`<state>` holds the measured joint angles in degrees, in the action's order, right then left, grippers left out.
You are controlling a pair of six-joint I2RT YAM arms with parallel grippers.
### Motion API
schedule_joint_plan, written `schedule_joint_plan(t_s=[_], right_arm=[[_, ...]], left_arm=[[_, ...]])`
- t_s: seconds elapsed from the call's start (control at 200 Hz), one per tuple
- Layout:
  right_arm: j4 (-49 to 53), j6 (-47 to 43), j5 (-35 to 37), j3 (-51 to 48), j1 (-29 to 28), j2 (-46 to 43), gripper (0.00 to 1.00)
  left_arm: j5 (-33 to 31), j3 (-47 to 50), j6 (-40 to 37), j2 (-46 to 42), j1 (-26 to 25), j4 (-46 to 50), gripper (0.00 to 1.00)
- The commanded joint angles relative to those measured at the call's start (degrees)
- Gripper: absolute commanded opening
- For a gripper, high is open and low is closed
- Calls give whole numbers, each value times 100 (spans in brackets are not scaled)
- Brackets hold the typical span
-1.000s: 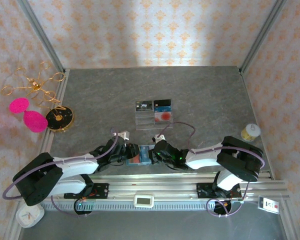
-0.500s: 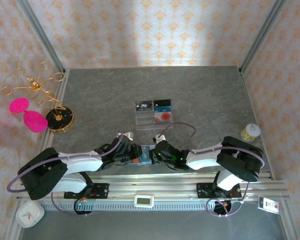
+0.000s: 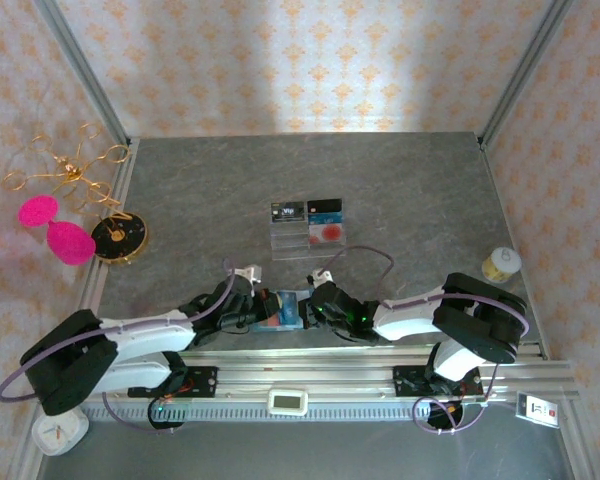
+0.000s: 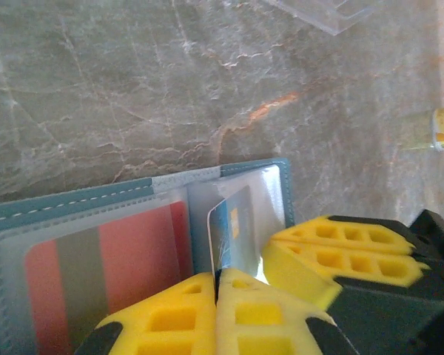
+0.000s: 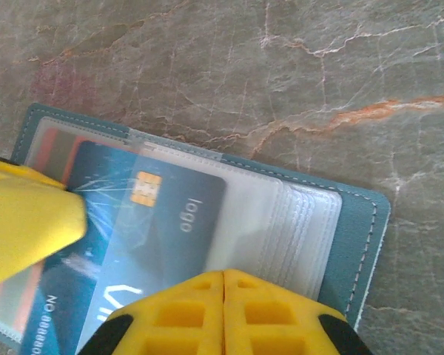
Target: Take the credit cards out of the card holder
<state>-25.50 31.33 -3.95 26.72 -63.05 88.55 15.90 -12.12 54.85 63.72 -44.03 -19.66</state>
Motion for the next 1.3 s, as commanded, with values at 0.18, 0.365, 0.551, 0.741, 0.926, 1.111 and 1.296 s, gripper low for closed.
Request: schedule_joint_plan(t_s=[0.18, 0.365, 0.551, 0.741, 0.926, 1.111, 1.296], right_arm=[[328, 207, 105, -137, -41, 17, 7], [325, -6, 147, -96, -41, -343, 18], [227, -313, 119, -35, -41, -763, 32], [-213, -687, -69, -287, 32, -1820, 45], [-1377, -499, -1741, -811, 647, -2441, 51], [-2024, -327, -2431, -897, 715, -2554, 51], [-2447, -168, -2829, -853, 718, -2506, 48]], left_arm=[[8, 608, -442, -1068, 213, -28, 0], [108, 705, -600, -1697, 259, 134, 0], [144, 658, -752, -2487, 300, 572, 0], [427, 780, -844, -3314, 318, 98, 0], [904, 843, -897, -3591, 317, -923, 0], [1199, 978, -664, -3437, 317, -1961, 0], [1255, 944, -575, -3211, 316, -2333, 0]])
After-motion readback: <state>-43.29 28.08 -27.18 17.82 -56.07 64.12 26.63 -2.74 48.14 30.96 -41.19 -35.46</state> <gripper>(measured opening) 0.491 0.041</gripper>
